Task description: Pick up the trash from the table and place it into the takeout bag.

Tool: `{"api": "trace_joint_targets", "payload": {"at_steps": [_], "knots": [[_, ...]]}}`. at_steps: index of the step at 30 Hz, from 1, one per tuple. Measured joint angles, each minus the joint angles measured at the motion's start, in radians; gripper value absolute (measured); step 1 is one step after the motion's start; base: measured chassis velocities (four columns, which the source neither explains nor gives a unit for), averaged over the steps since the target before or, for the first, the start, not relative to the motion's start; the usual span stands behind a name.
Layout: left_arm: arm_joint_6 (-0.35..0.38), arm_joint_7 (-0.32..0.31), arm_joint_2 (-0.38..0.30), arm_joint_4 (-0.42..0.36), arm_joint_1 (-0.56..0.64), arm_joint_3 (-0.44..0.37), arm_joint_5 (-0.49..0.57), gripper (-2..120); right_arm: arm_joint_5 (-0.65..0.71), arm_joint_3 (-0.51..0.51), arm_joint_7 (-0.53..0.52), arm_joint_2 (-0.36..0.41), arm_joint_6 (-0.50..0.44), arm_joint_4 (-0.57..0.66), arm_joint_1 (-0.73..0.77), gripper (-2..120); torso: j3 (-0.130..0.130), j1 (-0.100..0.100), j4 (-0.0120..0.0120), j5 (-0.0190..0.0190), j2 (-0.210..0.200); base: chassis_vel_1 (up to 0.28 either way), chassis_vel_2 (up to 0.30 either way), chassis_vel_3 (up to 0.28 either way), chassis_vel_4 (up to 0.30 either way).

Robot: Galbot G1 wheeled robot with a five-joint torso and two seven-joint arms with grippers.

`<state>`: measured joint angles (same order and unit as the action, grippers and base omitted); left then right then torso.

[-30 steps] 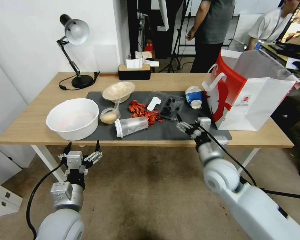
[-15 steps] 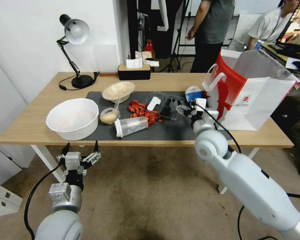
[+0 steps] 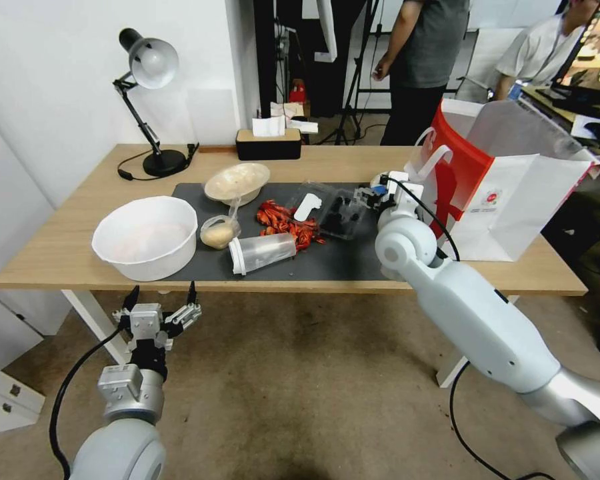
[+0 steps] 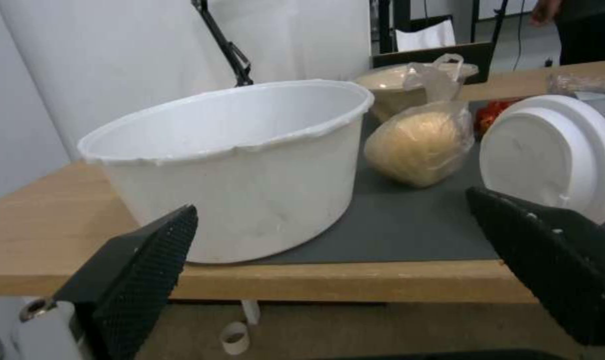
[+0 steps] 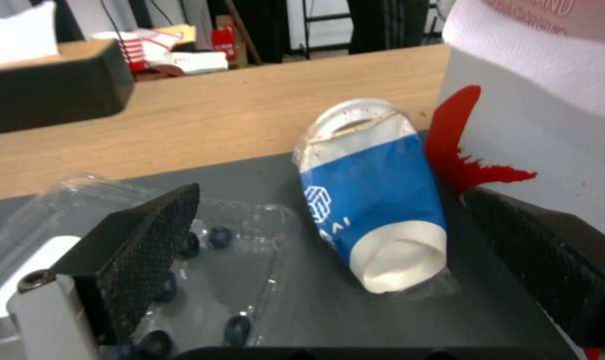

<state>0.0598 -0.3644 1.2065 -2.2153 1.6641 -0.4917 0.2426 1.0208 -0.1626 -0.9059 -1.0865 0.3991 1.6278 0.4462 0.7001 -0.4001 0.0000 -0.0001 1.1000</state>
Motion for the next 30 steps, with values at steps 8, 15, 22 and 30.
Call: {"api": "trace_joint_targets", "payload": {"at_steps": [8, 15, 22, 30], "knots": [[0.0, 0.0, -0.003, 0.005, -0.001, -0.003, 0.002, 100, 0.053, -0.002, -0.05, -0.029, 0.006, -0.057, -0.031, 100, 0.0, 0.0, 0.0, 0.0001, 0.0, 0.0, 0.0, 0.0, 0.0], [0.0, 0.0, -0.005, 0.01, -0.005, -0.001, 0.003, 100, 0.131, 0.008, -0.091, -0.046, 0.007, -0.105, -0.055, 100, 0.0, 0.0, -0.0001, 0.0001, 0.0, 0.0, 0.0, 0.0, 0.0], [0.0, 0.0, -0.007, 0.016, -0.007, 0.002, 0.003, 100, 0.199, 0.015, -0.116, -0.06, 0.006, -0.14, -0.077, 100, 0.0, 0.0, 0.0001, 0.0001, 0.0, 0.0, 0.0, 0.0, 0.0], [0.0, -0.001, -0.009, 0.019, -0.01, 0.002, 0.004, 100, 0.224, 0.021, -0.119, -0.071, 0.003, -0.179, -0.104, 100, 0.0, 0.0, 0.0, 0.0001, 0.0, 0.0, 0.0, 0.0, 0.0]]}}
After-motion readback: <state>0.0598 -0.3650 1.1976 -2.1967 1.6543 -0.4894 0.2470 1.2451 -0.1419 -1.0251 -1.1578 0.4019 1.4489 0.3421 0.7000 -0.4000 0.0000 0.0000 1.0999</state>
